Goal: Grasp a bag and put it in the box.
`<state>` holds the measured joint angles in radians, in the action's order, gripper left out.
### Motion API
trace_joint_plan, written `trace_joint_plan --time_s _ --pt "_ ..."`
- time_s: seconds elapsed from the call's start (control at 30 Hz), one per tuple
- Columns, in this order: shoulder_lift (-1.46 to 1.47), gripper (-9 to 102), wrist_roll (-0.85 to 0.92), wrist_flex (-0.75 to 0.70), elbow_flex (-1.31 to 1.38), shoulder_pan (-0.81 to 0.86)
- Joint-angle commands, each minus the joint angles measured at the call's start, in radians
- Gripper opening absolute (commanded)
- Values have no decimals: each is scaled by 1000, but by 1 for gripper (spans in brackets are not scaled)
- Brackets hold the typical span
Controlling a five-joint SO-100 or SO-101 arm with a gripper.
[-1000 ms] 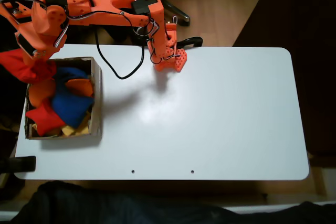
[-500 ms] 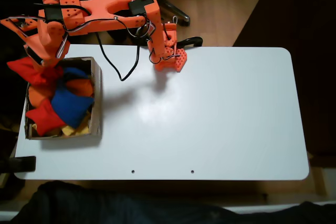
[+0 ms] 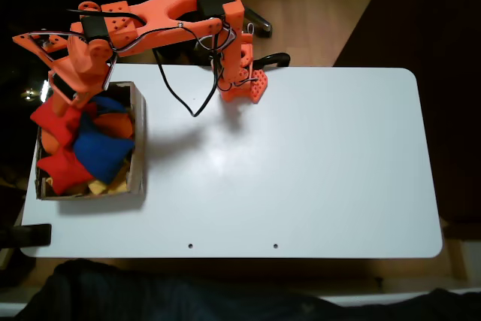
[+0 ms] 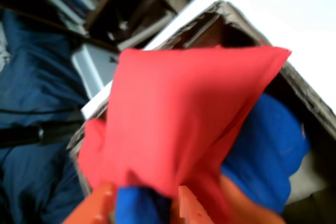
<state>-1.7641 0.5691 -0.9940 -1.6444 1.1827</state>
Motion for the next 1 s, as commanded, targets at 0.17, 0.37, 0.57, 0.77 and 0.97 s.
trace_joint_plan --time_s 0.17,0.37,0.57,0.77,0.97 --pt "-147 42 -32 58 -107 -20" --pt "-210 53 -84 63 -147 -35" --pt "-224 61 -140 69 -147 -41" --pt "-225 69 -160 78 -146 -44" --pt "-259 75 -187 80 -164 -64"
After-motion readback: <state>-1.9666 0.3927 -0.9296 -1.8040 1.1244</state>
